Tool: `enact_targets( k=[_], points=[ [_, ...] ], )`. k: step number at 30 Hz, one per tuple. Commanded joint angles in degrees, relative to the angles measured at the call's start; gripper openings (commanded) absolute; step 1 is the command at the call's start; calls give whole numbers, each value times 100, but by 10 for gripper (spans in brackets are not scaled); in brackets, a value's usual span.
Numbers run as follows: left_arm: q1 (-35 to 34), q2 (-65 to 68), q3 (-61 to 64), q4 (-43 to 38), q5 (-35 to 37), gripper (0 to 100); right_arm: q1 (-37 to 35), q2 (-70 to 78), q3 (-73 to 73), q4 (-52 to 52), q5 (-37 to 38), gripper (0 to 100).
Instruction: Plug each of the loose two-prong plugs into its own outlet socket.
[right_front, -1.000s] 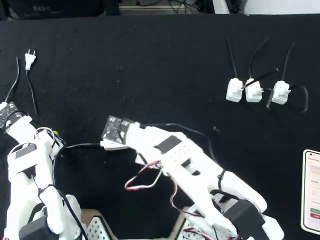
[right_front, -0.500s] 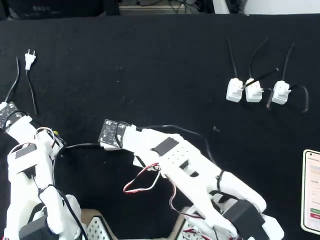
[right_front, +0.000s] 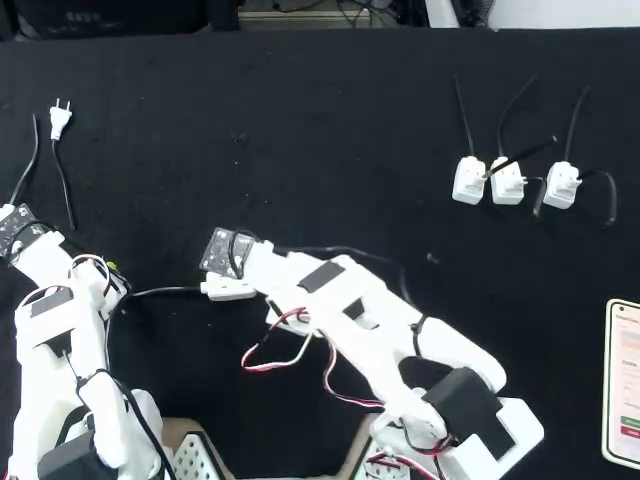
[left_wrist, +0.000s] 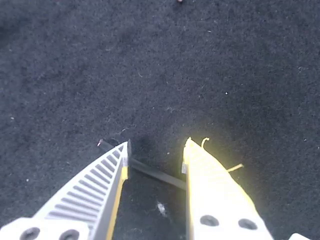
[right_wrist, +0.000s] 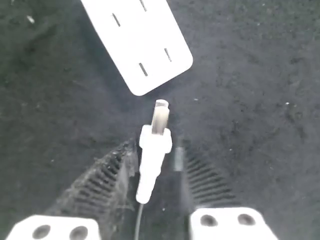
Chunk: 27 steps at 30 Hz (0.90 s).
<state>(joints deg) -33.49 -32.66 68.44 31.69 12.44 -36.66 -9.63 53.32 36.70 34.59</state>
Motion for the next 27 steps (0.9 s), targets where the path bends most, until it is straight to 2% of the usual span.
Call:
enact_targets(
  k=[1, 10, 18, 21, 27],
  points=[
    [4, -44, -330, -97, 44, 179, 105, 31, -277, -123, -53, 11],
    [4, -44, -330, -97, 44, 179, 44, -198, -295, 343, -141, 10],
    [75, -70, -312, -44, 18, 180, -26, -2554, -171, 1231, -202, 10],
    [268, -79, -374, 220, 9, 180, -202, -3143, 163, 862, -211, 10],
    [400, -202, -725, 818, -273, 180, -325, -3284, 611, -149, -255, 11]
  ],
)
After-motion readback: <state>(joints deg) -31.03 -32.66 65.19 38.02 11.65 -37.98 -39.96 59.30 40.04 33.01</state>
